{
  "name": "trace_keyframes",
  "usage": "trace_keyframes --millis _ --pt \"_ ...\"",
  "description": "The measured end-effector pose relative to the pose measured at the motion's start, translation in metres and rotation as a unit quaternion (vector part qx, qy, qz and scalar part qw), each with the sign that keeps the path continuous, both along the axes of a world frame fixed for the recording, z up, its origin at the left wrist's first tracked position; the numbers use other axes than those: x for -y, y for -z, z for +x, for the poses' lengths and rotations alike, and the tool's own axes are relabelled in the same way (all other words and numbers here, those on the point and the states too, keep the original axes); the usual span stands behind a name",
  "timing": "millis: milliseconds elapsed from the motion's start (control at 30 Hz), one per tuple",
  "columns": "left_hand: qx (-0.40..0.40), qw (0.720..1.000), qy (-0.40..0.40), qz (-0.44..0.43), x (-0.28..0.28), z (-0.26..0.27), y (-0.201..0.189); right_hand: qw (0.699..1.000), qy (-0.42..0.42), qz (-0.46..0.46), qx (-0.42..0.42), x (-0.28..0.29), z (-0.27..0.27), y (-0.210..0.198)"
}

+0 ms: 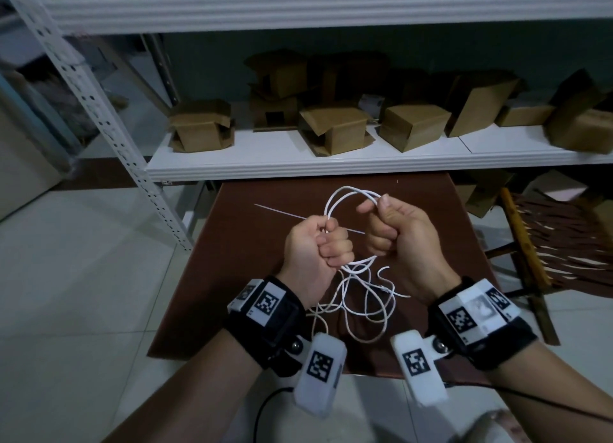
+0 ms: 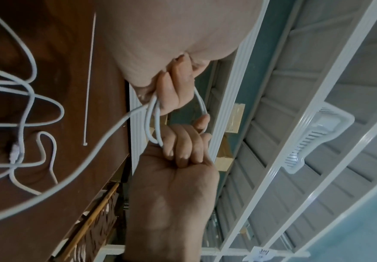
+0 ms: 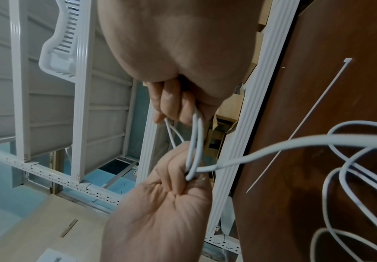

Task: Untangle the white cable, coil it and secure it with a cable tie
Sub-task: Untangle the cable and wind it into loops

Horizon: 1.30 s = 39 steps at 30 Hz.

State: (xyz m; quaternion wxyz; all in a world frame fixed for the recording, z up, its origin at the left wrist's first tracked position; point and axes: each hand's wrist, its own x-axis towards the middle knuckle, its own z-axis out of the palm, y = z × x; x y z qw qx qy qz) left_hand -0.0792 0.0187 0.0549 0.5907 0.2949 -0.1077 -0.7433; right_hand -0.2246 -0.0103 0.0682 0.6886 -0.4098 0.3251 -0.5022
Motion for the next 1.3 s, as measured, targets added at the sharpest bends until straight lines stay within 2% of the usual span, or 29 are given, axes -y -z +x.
trace_keyframes --millis 100,200,267,433,567,667,767,867,967,1100,1167,1300 --pt "0.054 0.998 0.017 -0.019 -0.002 -0.002 -0.002 1.0 -0.011 0.014 0.001 0.001 -0.002 -0.001" --pt "0.164 0.985 0.017 -0.054 -0.005 -0.008 0.002 1.0 -0.015 0.017 -0.011 0.0 -0.001 -0.003" --pt "0.19 0.98 0.002 -0.049 -0.005 -0.01 0.004 1.0 -0.015 0.007 -0.025 -0.001 0.0 -0.002" --pt "0.163 0.986 -0.044 -0.001 0.003 -0.005 0.002 0.998 -0.005 -0.041 -0.042 -0.004 0.005 0.004" --pt "0.137 0.985 -0.105 -0.019 0.004 0.002 0.001 0.991 -0.01 -0.09 -0.101 -0.007 0.006 0.003" --pt "0.094 0.986 -0.138 -0.018 0.007 0.008 -0.002 0.99 -0.05 -0.052 -0.124 -0.011 0.007 0.008" --pt "0.061 0.984 -0.164 -0.016 0.011 0.017 -0.005 0.983 -0.13 -0.008 -0.132 -0.016 0.011 0.013" --pt "0.064 0.979 -0.191 -0.016 0.014 0.027 -0.008 0.962 -0.163 -0.003 -0.219 -0.019 0.01 0.014" --pt "0.064 0.974 -0.217 0.007 0.017 0.037 -0.009 0.95 -0.134 -0.001 -0.284 -0.014 0.002 0.016" --pt "0.062 0.97 -0.234 0.032 0.02 0.046 -0.006 0.944 -0.078 0.008 -0.322 -0.003 -0.011 0.019" --pt "0.088 0.968 -0.232 0.04 0.021 0.045 -0.004 0.942 -0.049 -0.008 -0.333 -0.001 -0.014 0.018" --pt "0.189 0.961 -0.192 0.056 0.019 0.039 0.001 0.955 -0.001 -0.056 -0.29 -0.001 -0.012 0.011"
